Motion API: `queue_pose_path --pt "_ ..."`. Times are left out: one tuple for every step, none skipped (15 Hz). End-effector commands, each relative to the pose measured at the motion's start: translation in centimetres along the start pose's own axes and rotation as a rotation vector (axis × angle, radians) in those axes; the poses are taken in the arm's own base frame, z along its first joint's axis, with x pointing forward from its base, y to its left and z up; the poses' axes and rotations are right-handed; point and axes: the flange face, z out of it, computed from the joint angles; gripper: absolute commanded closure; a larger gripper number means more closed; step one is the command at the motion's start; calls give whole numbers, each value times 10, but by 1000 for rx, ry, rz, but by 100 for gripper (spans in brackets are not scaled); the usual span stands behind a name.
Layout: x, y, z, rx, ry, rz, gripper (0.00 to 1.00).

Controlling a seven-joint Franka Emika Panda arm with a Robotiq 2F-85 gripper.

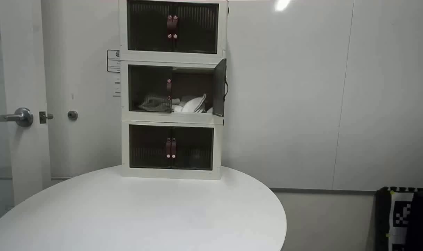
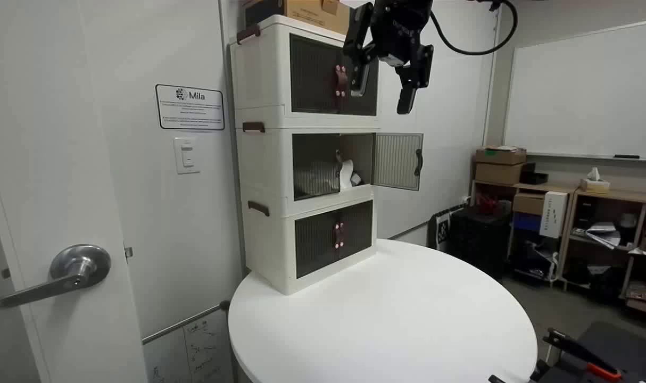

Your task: Remove the towel from the middle compartment

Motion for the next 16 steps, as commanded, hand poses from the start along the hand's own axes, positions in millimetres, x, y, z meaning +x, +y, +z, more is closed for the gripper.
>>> queue_pose_path --pt "0 0 -1 0 1 0 0" --pt "0 0 -2 1 2 -1 0" --pt "0 0 -2 1 3 -1 0" --pt "0 0 -2 1 3 -1 0" --pt "0 0 -2 1 3 -1 0" --pt "0 0 -2 1 3 -1 0" --pt "0 0 -2 1 3 -1 0" --pt "0 0 -2 1 3 -1 0" --pt "5 7 0 -10 25 3 0" --pt "11 18 2 -26 46 12 0" --pt "18 33 4 -49 68 18 0" --pt "27 55 9 -80 83 6 0" --pt "34 74 12 -105 96 0 0" --pt "44 101 19 -138 110 -20 0" --pt "52 124 24 -160 125 -30 0" --pt "62 152 31 -170 137 -44 0"
